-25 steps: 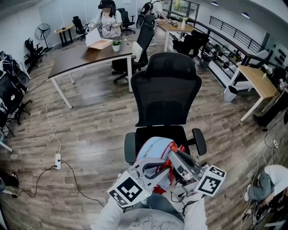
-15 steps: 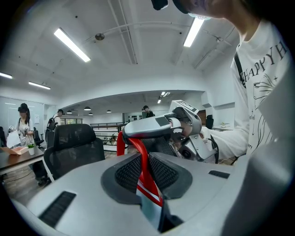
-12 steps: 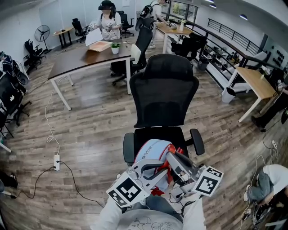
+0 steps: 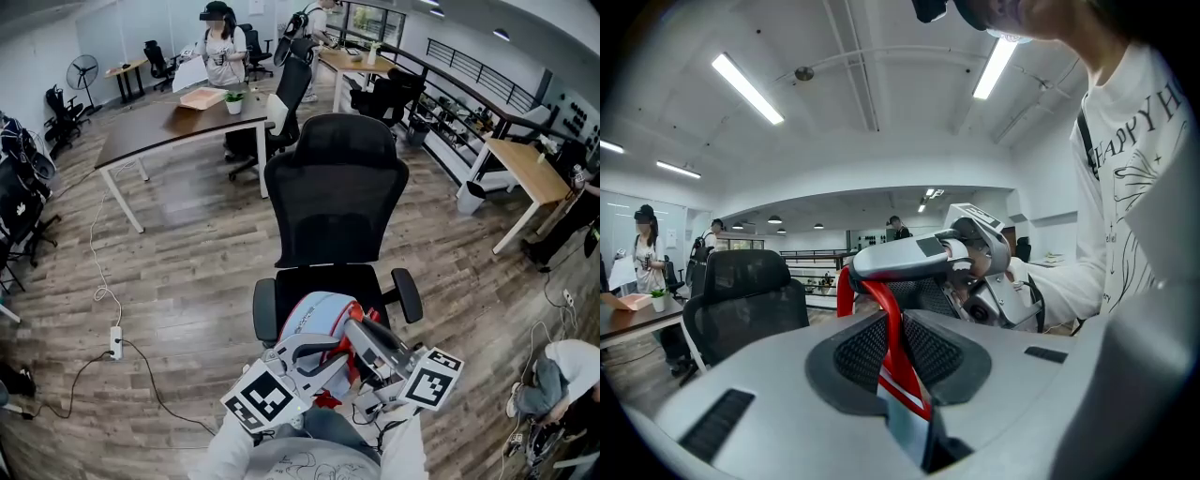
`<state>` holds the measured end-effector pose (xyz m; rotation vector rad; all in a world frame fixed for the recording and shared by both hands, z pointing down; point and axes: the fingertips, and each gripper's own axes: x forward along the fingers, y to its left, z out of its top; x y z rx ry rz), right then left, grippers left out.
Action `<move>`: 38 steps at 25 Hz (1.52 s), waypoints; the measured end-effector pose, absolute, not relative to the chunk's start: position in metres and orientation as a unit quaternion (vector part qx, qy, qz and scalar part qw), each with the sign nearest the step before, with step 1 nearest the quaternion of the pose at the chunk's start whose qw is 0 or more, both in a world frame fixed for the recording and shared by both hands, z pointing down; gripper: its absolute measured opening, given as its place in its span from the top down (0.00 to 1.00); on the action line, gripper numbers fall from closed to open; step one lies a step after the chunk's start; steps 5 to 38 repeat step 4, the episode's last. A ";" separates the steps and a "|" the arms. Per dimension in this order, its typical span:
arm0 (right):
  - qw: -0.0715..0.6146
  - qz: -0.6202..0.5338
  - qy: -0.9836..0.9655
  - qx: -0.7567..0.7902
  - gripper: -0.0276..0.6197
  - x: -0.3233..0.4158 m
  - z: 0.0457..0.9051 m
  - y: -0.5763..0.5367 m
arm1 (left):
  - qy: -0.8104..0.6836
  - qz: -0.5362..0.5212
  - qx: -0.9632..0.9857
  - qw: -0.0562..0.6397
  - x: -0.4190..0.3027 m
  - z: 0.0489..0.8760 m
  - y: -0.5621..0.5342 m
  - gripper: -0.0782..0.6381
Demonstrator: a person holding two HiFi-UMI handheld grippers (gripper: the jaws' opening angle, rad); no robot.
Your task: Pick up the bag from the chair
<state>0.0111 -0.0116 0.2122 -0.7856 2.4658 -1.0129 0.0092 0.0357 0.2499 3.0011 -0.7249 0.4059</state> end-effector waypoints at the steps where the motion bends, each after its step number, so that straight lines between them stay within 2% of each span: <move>1: 0.179 -0.359 0.873 -0.278 0.85 0.012 0.213 -0.012 | -0.232 0.131 0.964 0.014 0.010 0.251 0.035 0.81; 38: 0.176 -0.361 0.873 -0.279 0.85 0.013 0.216 -0.012 | -0.231 0.134 0.964 0.013 0.011 0.254 0.035 0.81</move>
